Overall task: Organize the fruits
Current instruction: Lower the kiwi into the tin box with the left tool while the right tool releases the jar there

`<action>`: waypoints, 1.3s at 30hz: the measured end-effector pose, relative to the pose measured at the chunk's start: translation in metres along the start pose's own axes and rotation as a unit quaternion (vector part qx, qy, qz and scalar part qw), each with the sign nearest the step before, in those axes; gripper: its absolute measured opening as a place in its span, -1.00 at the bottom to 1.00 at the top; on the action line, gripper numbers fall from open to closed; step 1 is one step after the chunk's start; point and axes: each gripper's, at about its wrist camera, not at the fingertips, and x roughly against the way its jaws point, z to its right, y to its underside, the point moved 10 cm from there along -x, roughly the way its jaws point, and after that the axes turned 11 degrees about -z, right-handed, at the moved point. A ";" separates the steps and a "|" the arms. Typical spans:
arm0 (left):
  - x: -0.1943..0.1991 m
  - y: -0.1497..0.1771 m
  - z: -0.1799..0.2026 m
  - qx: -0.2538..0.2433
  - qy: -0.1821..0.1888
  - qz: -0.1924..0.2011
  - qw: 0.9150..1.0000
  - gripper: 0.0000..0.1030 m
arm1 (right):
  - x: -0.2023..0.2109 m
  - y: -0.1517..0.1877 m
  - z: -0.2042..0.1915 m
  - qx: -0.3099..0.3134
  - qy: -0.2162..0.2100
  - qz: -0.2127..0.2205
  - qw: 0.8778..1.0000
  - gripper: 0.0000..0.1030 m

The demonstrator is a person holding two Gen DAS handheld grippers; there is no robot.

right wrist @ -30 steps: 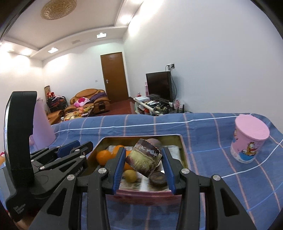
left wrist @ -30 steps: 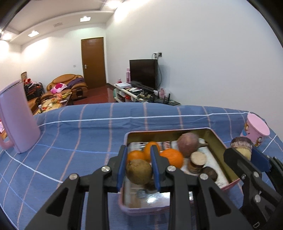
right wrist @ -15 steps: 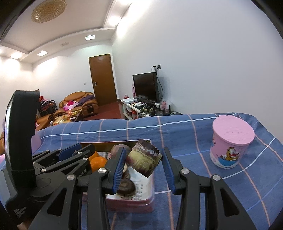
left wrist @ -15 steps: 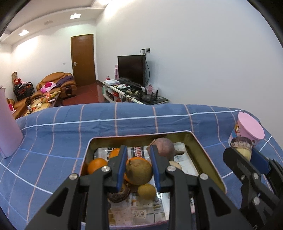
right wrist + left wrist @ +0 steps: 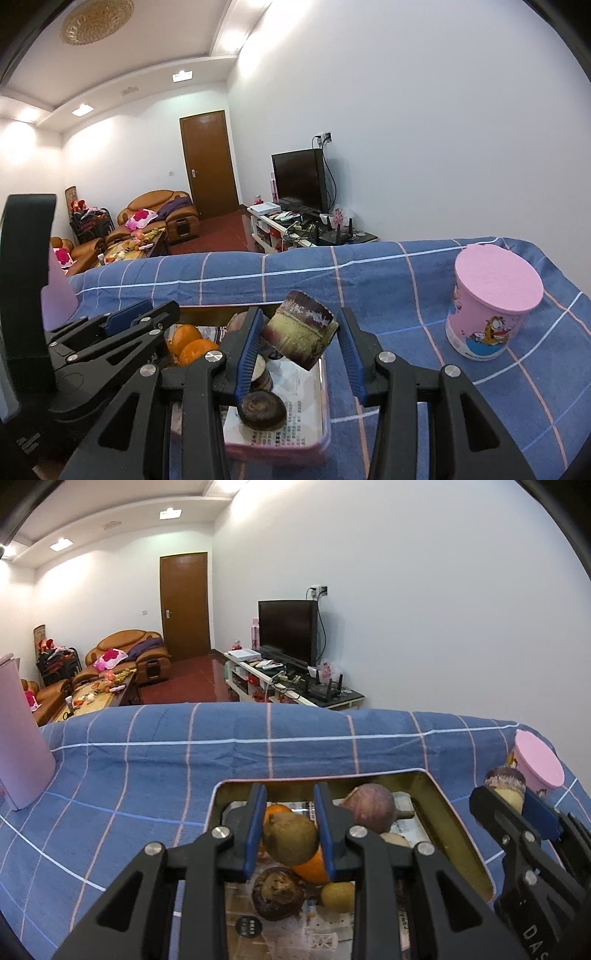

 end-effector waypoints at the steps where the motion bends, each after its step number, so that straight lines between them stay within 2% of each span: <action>1: -0.001 0.000 -0.001 0.001 0.000 -0.001 1.000 -0.44 | 0.000 -0.001 -0.002 0.002 -0.001 0.000 1.000 -0.15; 13: -0.006 0.005 0.003 0.003 0.010 -0.016 1.000 -0.45 | 0.007 -0.008 -0.007 0.008 -0.018 0.011 1.000 -0.15; 18: -0.006 0.011 0.020 -0.017 0.021 -0.023 0.999 -0.44 | 0.013 -0.011 0.005 0.003 -0.010 0.016 1.000 -0.15; 23: -0.004 0.002 0.022 -0.013 0.029 -0.021 0.999 -0.44 | 0.015 -0.010 0.020 -0.005 0.003 0.015 1.000 -0.15; 30: -0.022 -0.008 0.030 -0.014 0.029 -0.053 0.998 -0.44 | -0.004 -0.021 0.020 -0.005 0.003 -0.001 1.000 -0.15; 34: -0.032 0.002 0.024 -0.013 0.021 -0.071 0.997 -0.45 | -0.019 -0.019 0.011 0.008 -0.006 -0.019 1.000 -0.15; 39: -0.036 0.006 0.019 -0.025 -0.005 -0.066 0.998 -0.45 | -0.033 -0.010 0.005 0.019 -0.010 -0.037 0.999 -0.15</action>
